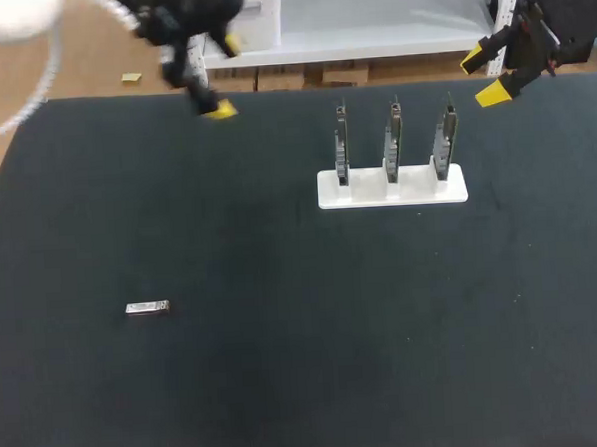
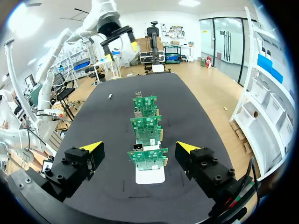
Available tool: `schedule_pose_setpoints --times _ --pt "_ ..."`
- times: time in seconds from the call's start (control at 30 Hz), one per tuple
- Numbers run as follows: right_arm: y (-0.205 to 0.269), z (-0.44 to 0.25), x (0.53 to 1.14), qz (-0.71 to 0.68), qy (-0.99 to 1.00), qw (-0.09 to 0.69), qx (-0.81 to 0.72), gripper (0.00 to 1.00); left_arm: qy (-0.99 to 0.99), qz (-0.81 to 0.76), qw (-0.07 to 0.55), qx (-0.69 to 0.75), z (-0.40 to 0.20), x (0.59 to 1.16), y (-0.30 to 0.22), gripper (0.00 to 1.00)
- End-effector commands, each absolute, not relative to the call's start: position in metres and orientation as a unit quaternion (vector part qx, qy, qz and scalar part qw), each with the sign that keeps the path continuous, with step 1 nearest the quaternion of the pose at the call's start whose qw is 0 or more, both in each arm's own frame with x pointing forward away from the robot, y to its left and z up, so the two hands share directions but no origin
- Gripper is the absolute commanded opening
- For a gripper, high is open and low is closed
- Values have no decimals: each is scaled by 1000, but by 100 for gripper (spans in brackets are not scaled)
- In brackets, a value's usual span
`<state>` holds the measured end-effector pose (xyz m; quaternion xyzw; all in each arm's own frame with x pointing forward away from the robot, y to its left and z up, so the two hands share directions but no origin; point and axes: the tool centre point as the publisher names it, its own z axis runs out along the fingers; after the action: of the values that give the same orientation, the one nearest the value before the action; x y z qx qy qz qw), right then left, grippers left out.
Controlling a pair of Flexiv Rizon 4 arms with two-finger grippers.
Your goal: Pick up the optical module with the left hand, and insert it into the network port with the right hand.
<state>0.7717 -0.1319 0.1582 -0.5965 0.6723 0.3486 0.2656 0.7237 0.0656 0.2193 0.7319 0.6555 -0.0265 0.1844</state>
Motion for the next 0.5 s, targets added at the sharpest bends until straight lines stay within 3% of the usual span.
schedule_pose_setpoints --times 0.03,0.3,0.5 --pt "-132 158 772 349 672 266 -597 100 701 117 118 693 233 632 116 100" --pt "-132 158 772 349 672 266 -597 100 729 146 7 669 187 585 164 100" --pt "-132 158 772 349 672 266 -597 100 759 102 -5 644 147 562 182 100"
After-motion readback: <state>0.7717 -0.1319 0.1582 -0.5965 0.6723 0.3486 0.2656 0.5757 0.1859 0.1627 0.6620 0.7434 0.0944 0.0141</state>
